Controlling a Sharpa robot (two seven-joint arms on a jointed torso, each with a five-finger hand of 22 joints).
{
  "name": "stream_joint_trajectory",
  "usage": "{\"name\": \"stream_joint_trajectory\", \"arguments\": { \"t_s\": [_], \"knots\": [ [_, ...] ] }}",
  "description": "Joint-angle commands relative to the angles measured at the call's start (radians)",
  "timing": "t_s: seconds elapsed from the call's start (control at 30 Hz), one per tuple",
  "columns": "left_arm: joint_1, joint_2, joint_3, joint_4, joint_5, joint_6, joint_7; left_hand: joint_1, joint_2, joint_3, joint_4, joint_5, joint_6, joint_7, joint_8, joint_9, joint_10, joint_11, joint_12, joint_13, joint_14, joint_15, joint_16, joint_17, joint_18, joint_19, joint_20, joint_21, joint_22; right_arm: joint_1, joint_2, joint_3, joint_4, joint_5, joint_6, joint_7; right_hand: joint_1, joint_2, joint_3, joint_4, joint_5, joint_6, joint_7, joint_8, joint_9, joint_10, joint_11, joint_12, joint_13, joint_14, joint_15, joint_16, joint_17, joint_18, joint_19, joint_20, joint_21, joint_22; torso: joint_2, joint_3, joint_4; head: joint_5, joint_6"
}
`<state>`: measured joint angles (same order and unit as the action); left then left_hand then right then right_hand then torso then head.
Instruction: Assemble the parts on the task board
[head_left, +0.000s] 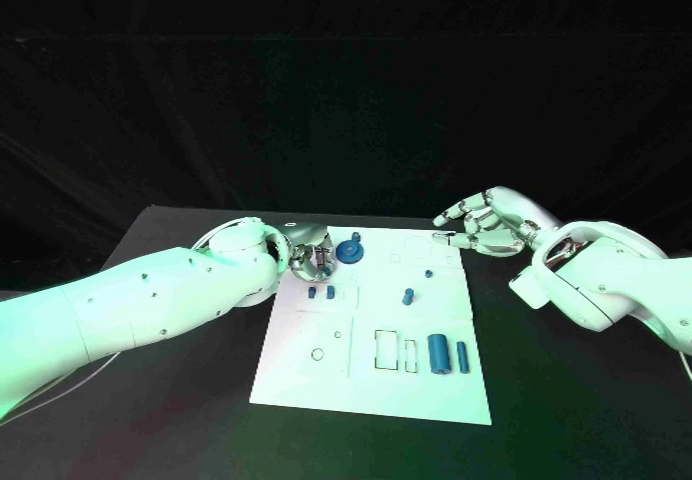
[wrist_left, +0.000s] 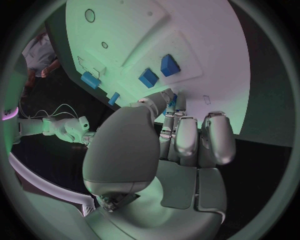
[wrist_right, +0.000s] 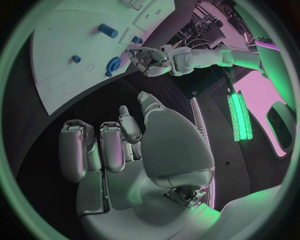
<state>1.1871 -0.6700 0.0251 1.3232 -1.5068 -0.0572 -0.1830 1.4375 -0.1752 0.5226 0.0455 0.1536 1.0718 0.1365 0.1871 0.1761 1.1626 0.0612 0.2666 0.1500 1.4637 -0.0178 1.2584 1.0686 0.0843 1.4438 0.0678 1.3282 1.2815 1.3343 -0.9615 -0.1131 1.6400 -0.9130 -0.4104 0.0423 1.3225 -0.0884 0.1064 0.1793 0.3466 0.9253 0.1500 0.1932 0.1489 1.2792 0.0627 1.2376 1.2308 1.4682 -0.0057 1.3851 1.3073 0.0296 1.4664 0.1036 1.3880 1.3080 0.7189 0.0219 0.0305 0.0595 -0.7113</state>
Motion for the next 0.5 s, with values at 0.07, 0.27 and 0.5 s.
{"name": "stream_joint_trajectory", "arguments": {
  "t_s": [0.07, 0.27, 0.5],
  "knots": [
    [-0.001, 0.000, -0.001, 0.001, -0.007, 0.027, -0.001, -0.011, 0.001, -0.007, 0.000, -0.005, 0.008, -0.003, -0.004, -0.001, 0.007, 0.001, -0.006, -0.001, 0.010, -0.001, 0.004, -0.001, -0.013, -0.002, 0.000, 0.004, -0.001, -0.001, -0.001, 0.000, 0.001, -0.006, 0.003, 0.006, -0.003, 0.004, 0.001, 0.006, 0.003, -0.003, 0.000, 0.005, -0.001, -0.002, 0.002, 0.000, 0.001, 0.047, -0.007, -0.005, 0.045, 0.015, 0.009, -0.010, -0.004, 0.142, 0.000, -0.0003, 0.0017, -0.001, -0.002],
    [-0.002, 0.001, -0.001, 0.000, -0.007, 0.023, 0.003, -0.012, 0.000, -0.008, 0.000, -0.004, 0.007, -0.003, -0.006, -0.001, 0.009, 0.000, -0.007, 0.000, 0.010, -0.001, 0.005, -0.002, -0.013, -0.002, 0.000, 0.003, -0.001, -0.001, -0.001, 0.000, 0.001, -0.006, 0.003, 0.006, -0.003, 0.004, 0.001, 0.006, 0.003, -0.003, 0.000, 0.005, -0.001, -0.002, 0.002, 0.000, 0.001, 0.047, -0.007, -0.005, 0.045, 0.015, 0.009, -0.010, -0.004, 0.142, -0.001, -0.0009, 0.0007, 0.001, -0.001],
    [-0.002, 0.002, -0.001, 0.000, -0.006, 0.021, 0.004, -0.019, -0.002, -0.013, -0.002, -0.003, -0.024, -0.003, -0.035, -0.012, 0.017, 0.000, -0.020, 0.001, 0.009, -0.002, 0.007, -0.005, -0.013, -0.002, -0.001, 0.003, 0.000, -0.001, -0.001, 0.000, 0.000, -0.006, 0.003, 0.006, -0.003, 0.004, 0.001, 0.006, 0.003, -0.003, 0.000, 0.005, -0.001, -0.002, 0.002, 0.000, 0.001, 0.047, -0.007, -0.005, 0.045, 0.015, 0.009, -0.010, -0.004, 0.142, 0.000, -0.0007, 0.0009, 0.001, 0.000]
  ]
}}
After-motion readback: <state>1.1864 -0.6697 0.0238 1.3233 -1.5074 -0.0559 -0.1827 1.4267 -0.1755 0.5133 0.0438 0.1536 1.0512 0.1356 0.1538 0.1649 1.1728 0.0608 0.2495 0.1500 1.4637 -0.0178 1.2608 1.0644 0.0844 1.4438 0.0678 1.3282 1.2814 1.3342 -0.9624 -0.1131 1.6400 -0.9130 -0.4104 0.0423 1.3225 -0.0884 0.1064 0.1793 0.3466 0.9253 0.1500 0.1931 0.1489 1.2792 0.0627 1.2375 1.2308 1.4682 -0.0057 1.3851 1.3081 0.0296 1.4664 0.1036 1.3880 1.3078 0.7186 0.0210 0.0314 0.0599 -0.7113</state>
